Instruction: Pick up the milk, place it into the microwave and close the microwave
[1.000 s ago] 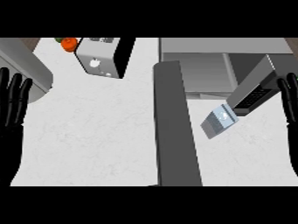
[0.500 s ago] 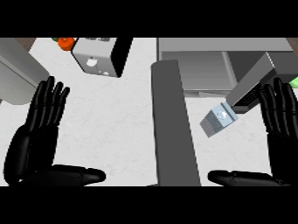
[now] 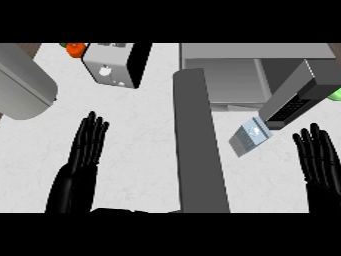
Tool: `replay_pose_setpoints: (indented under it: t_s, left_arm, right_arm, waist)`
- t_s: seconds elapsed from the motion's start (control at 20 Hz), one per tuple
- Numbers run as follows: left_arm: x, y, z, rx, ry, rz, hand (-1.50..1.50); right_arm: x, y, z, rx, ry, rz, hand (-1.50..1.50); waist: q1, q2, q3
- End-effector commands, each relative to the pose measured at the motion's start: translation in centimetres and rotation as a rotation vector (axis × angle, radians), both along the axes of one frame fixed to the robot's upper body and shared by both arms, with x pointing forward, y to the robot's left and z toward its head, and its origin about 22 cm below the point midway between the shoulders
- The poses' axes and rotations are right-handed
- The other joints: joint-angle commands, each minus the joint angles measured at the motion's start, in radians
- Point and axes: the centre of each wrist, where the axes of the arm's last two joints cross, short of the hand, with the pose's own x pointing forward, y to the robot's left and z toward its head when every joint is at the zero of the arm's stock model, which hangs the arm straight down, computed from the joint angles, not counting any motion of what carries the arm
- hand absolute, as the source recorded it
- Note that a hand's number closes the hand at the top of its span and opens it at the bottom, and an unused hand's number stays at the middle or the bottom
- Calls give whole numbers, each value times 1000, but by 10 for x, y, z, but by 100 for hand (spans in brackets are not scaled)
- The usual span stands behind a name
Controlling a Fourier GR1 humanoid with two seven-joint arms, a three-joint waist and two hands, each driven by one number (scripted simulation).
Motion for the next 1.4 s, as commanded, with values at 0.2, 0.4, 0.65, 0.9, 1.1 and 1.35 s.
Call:
replay_pose_setpoints:
  t_s: [0.2,0.4,0.65,0.9,1.1,1.35]
  left_arm:
    - [-32,-31,-18,-11,-1,17,-150]
    - [-35,-40,-25,-17,1,31,-150]
    - [-32,-32,-30,-15,13,12,-150]
    - [-44,-40,-38,-36,21,-26,-150]
    - [-58,-35,-25,-39,24,-23,-150]
    - [-39,-12,-37,-40,41,-31,-150]
  right_arm:
    - [-11,-21,-45,-9,30,-13,-150]
    - [0,15,-79,-53,22,-69,-150]
    - [21,-21,-100,-19,30,-116,-150]
    - [43,-28,-120,-28,37,-119,-150]
    - [45,-41,-132,-41,70,-120,-150]
    - [85,-14,-151,-104,55,-165,-150]
  waist:
    - [3,0,0]
    - [6,1,0]
    - [6,2,0]
    - [8,2,0]
    - [7,1,0]
    - [10,2,0]
